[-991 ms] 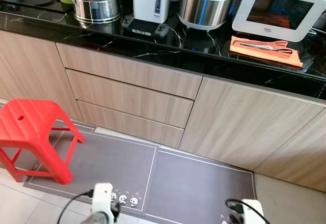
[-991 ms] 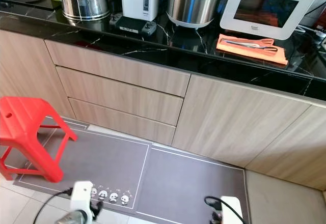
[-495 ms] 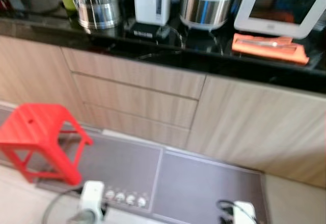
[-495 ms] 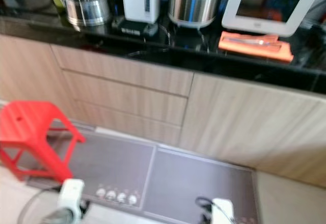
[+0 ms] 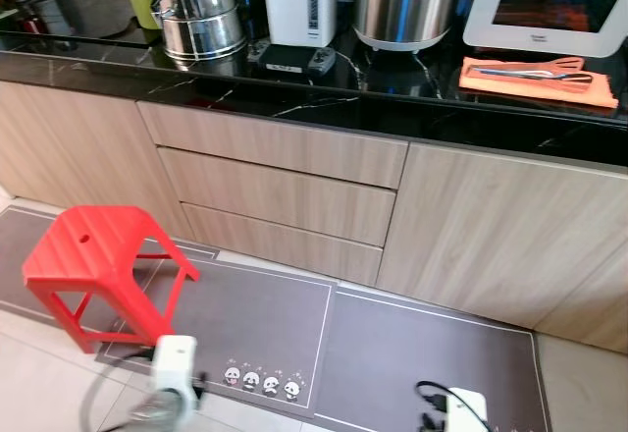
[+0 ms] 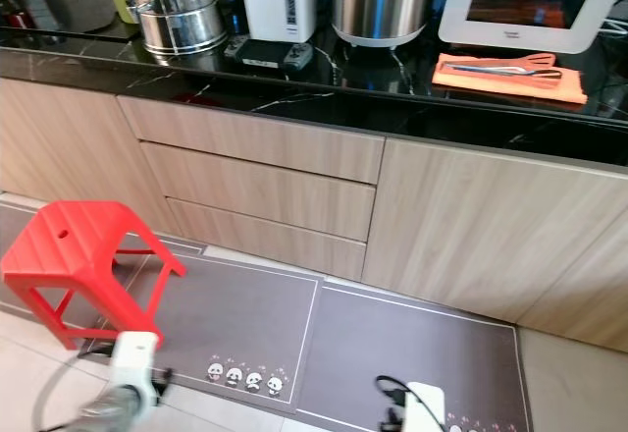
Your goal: Kitchen organization
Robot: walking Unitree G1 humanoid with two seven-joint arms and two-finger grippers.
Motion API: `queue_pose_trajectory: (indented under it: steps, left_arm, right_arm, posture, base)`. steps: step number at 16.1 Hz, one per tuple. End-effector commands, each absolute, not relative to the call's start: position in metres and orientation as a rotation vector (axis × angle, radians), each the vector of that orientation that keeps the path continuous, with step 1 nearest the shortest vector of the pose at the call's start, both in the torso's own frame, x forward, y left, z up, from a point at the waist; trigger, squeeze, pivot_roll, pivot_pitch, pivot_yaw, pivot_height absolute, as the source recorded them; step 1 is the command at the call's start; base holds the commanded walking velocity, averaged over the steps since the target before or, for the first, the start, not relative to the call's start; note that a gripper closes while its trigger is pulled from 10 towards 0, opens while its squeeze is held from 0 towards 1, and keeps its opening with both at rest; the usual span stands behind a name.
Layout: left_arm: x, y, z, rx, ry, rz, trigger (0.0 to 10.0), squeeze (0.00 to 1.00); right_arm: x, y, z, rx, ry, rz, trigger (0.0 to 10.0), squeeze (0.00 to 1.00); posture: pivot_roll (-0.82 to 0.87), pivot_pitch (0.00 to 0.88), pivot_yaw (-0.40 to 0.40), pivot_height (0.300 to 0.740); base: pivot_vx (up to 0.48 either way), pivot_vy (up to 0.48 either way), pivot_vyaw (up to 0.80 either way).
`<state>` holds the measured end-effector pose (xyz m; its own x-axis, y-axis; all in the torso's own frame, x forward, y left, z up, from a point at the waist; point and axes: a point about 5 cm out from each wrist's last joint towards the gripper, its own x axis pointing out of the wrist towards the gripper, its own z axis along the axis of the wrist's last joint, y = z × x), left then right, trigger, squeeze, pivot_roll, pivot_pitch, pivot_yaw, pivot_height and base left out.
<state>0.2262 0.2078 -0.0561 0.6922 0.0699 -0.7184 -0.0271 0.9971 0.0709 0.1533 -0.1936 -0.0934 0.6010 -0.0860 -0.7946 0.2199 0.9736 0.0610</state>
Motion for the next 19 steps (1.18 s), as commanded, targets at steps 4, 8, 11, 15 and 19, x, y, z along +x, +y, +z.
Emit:
queue_pose_trajectory:
  steps: [4,8,11,15,19]
  left_arm:
    - [0.216,0.214,-0.061,0.031,0.826,0.117,10.0,0.0]
    - [0.212,0.215,-0.063,0.097,0.83,0.086,10.0,0.0]
    - [0.21,0.218,-0.064,0.13,0.849,0.088,10.0,0.0]
    - [0.21,0.209,-0.065,0.184,0.849,0.032,10.0,0.0]
    - [0.212,0.207,-0.065,0.203,0.848,0.008,10.0,0.0]
  right_arm:
    - [0.148,-0.202,-0.094,0.165,0.932,-0.189,10.0,0.0]
    - [0.146,-0.203,-0.095,0.144,0.944,-0.126,10.0,0.0]
    - [0.144,-0.203,-0.096,0.134,0.952,-0.13,10.0,0.0]
    - [0.141,-0.203,-0.097,0.124,0.969,-0.108,10.0,0.0]
    - [0.141,-0.203,-0.097,0.113,0.973,-0.095,10.0,0.0]
  posture:
    - [0.1,0.0,0.001,0.74]
    - [0.1,0.0,-0.002,0.74]
    - [0.09,0.0,0.002,0.74]
    - [0.09,0.0,0.003,0.74]
    - [0.08,0.0,0.006,0.74]
  base:
    - [0.0,0.0,-0.65]
    - [0.0,0.0,-0.64]
    - [0.0,-0.32,-0.64]
    - [0.0,-0.24,-0.64]
    - [0.0,-0.219,-0.64]
